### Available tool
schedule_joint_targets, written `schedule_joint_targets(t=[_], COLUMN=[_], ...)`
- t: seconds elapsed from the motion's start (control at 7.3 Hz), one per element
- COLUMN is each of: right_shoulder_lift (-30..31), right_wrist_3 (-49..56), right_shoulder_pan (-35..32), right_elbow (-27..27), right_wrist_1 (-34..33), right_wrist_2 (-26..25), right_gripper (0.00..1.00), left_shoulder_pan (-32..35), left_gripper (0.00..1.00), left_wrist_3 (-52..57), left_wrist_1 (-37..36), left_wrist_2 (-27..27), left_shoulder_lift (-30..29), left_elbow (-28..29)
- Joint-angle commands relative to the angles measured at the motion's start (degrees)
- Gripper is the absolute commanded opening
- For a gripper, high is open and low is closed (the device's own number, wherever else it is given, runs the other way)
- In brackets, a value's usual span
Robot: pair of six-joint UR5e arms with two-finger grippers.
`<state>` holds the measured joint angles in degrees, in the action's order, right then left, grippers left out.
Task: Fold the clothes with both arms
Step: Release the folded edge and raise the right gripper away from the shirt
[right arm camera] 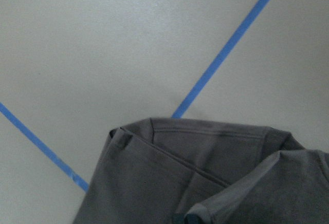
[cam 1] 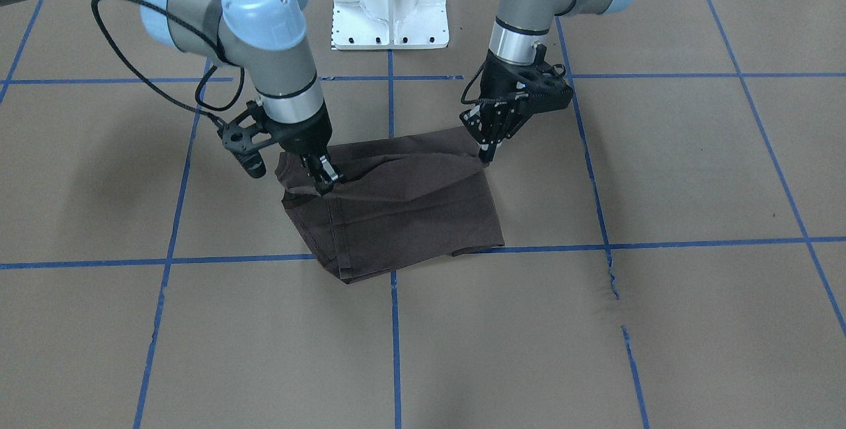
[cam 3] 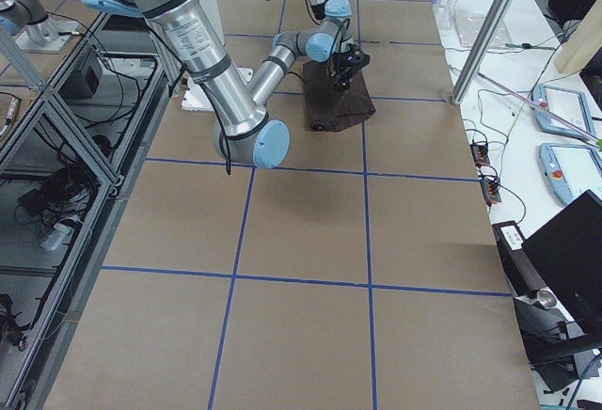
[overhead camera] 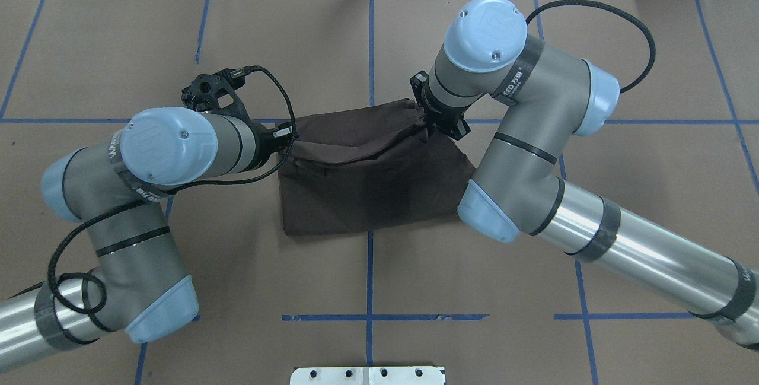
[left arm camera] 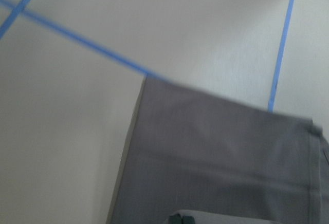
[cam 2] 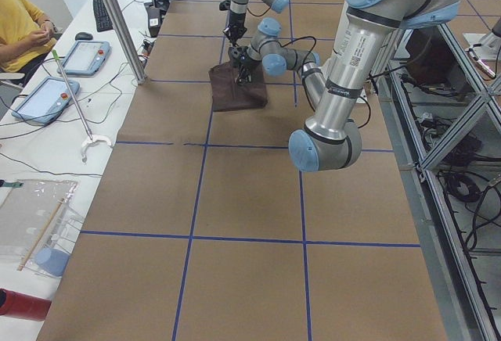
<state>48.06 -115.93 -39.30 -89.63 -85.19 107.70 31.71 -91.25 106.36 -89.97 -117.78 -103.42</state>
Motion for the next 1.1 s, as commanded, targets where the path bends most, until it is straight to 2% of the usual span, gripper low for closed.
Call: schedule_joint_targets(t=[0.0,0.14,0.27,0.41,0.55,0.82,0.96], right_shoulder_lift=[-9.16,-10.35,-9.84,-7.48,-2.41,-0.95,-0.95], right_wrist_3=[9.78,14.72,17.90,17.84,17.93,16.88,16.79], right_shoulder_pan=[-4.80,-10.30,-13.23,-13.17,-12.99,-9.59,-9.30], right_elbow=[25.43,25.99,25.65,22.60,16.82,12.83,11.59], right_wrist_1=[17.61,18.22,17.87,17.96,18.05,16.92,14.73], right_wrist_2=[1.81,6.86,14.48,14.99,14.82,10.37,10.17], right_gripper=[0.99,1.00,1.00,1.00,1.00,1.00,1.00], left_shoulder_pan=[5.09,9.90,10.64,10.74,11.35,10.31,4.65], left_gripper=[0.96,1.00,1.00,1.00,1.00,1.00,1.00], left_wrist_3=[8.23,11.76,14.49,14.52,15.04,13.82,5.29], left_wrist_1=[17.67,19.92,19.94,19.77,19.77,21.24,21.52], left_wrist_2=[0.41,-0.02,-0.20,-1.68,-5.70,-6.45,-5.66], left_shoulder_lift=[-2.00,-1.92,-2.10,-2.27,-1.67,-1.92,-3.05], left_elbow=[17.93,18.17,17.73,17.03,15.81,13.60,12.82])
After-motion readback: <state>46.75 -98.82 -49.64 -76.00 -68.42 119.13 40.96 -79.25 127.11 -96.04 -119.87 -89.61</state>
